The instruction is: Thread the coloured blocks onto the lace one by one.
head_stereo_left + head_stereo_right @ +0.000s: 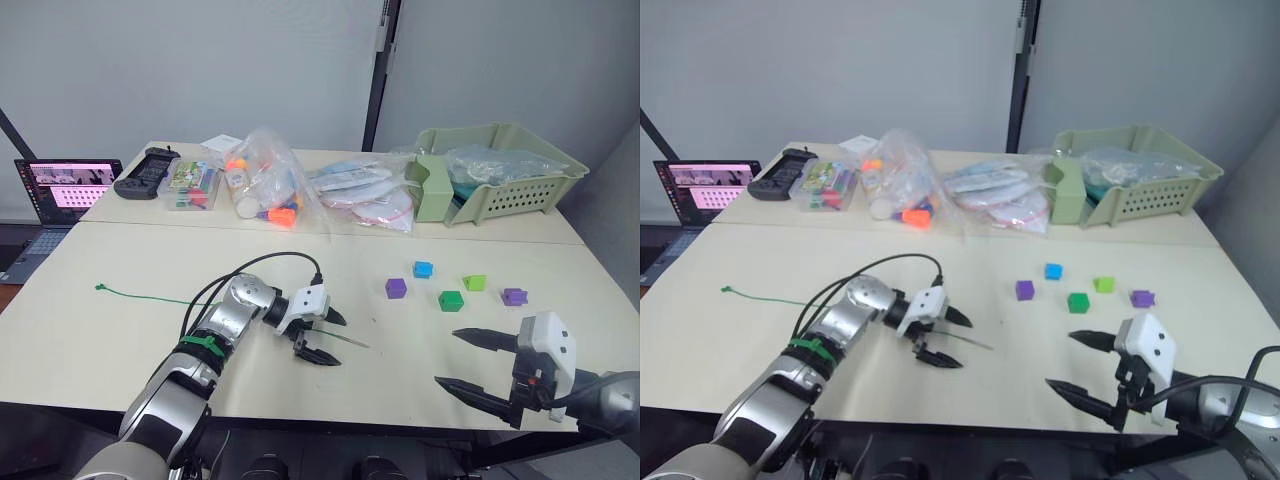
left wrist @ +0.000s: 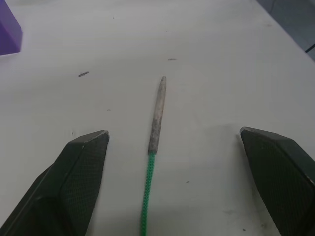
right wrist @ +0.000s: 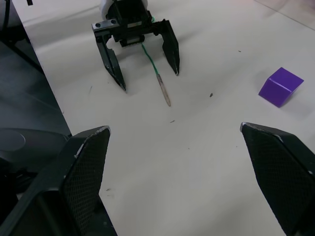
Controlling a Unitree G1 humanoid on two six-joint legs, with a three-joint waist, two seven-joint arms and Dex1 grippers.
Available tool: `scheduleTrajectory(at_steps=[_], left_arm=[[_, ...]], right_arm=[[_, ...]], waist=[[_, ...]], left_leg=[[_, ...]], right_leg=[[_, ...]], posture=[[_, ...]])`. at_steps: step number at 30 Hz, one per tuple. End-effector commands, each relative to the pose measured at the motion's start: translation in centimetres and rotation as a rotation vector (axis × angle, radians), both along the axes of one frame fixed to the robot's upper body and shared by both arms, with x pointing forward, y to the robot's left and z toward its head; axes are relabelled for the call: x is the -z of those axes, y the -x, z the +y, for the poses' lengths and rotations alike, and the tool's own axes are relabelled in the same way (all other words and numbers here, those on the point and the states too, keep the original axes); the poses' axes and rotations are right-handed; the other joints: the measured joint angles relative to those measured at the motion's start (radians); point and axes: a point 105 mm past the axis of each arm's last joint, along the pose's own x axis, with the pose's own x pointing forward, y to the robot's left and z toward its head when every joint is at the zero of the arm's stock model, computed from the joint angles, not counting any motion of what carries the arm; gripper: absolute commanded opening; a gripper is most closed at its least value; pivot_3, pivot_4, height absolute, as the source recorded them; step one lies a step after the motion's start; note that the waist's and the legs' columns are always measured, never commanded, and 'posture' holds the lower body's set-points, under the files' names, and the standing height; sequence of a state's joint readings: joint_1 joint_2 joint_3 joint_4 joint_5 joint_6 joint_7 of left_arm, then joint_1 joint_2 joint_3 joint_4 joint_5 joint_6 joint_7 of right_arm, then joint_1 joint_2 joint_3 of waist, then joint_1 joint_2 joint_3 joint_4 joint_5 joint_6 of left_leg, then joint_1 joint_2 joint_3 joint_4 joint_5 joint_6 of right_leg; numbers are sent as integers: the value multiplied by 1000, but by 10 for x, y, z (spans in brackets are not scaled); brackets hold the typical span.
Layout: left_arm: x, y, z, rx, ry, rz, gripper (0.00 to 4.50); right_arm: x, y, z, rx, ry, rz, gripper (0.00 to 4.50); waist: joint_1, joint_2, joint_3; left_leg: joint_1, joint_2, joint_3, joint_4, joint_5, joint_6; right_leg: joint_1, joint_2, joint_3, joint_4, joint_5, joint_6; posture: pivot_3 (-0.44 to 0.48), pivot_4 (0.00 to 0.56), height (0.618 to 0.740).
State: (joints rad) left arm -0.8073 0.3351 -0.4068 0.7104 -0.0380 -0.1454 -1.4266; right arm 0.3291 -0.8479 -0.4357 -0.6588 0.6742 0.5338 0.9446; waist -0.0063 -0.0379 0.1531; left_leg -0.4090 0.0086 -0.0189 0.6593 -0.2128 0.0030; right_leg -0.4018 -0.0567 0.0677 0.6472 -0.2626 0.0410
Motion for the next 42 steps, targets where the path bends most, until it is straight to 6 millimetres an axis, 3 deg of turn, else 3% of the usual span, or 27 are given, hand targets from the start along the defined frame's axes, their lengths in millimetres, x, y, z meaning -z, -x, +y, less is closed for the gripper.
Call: scheduleTrajectory(at_steps=[1, 11, 21, 24, 27, 31, 34, 39, 42], left_arm=[[4, -3, 0, 31, -100, -59, 3365], [13, -3, 0, 45, -187, -75, 27], [12, -5, -12, 18, -150, -112, 9], [6, -4, -6, 22, -143, -119, 9], [-12, -2, 14, 33, -143, -136, 9], [-30, 8, 38, 11, -160, -108, 9], [-40, 20, 49, -23, -154, -68, 9], [-49, 39, 55, -56, -149, -45, 9], [-50, 44, 53, -77, -139, -42, 9]], right_arm=[[-10, 2, 1, 1, -6, -44, 4500], [-9, 3, 3, 17, -18, -53, 4500], [-6, 2, 1, 46, -29, -62, 4500], [-5, 2, 0, 66, -33, -64, 4500], [0, 2, -6, 146, -50, -51, 4500], [11, -4, -17, 354, -105, -41, 4500], [23, -18, -37, 600, -90, -88, 4500], [38, -39, -67, 912, -37, -134, 4500], [42, -56, -82, 1008, -60, -138, 4500]], waist=[[0, 0, 0], [-1, 0, 0], [14, 0, 0], [14, 0, 0], [6, 0, 0], [-11, 1, 0], [-8, 3, 0], [2, 4, 1], [-7, 5, 1]], left_leg=[[0, 0, 0, 0, 0, 0], [4, 0, -1, 0, 0, 0], [9, -1, -3, 1, 0, 0], [9, -1, -3, 1, 0, 0], [8, 0, -3, 0, 0, 0], [7, 4, -4, -1, -1, 1], [7, 5, -5, -1, -1, 1], [5, 4, -4, 0, -1, 1], [4, 4, -2, 0, -1, 1]], right_leg=[[0, 0, 0, 0, 0, 0], [5, 0, 0, -1, 0, 1], [13, -2, -1, -3, -5, 10], [13, -1, -1, -3, -5, 10], [12, -1, -1, -3, -5, 9], [10, 1, -1, -1, -1, 0], [9, 0, -1, -1, -1, 0], [6, -1, -1, -1, -1, 0], [5, -1, -1, -1, -1, 0]], posture=[[0, 150, 740], [0, 150, 740], [0, 150, 740], [0, 150, 740], [0, 150, 740], [0, 150, 740], [0, 150, 740], [0, 150, 740], [0, 150, 740]])
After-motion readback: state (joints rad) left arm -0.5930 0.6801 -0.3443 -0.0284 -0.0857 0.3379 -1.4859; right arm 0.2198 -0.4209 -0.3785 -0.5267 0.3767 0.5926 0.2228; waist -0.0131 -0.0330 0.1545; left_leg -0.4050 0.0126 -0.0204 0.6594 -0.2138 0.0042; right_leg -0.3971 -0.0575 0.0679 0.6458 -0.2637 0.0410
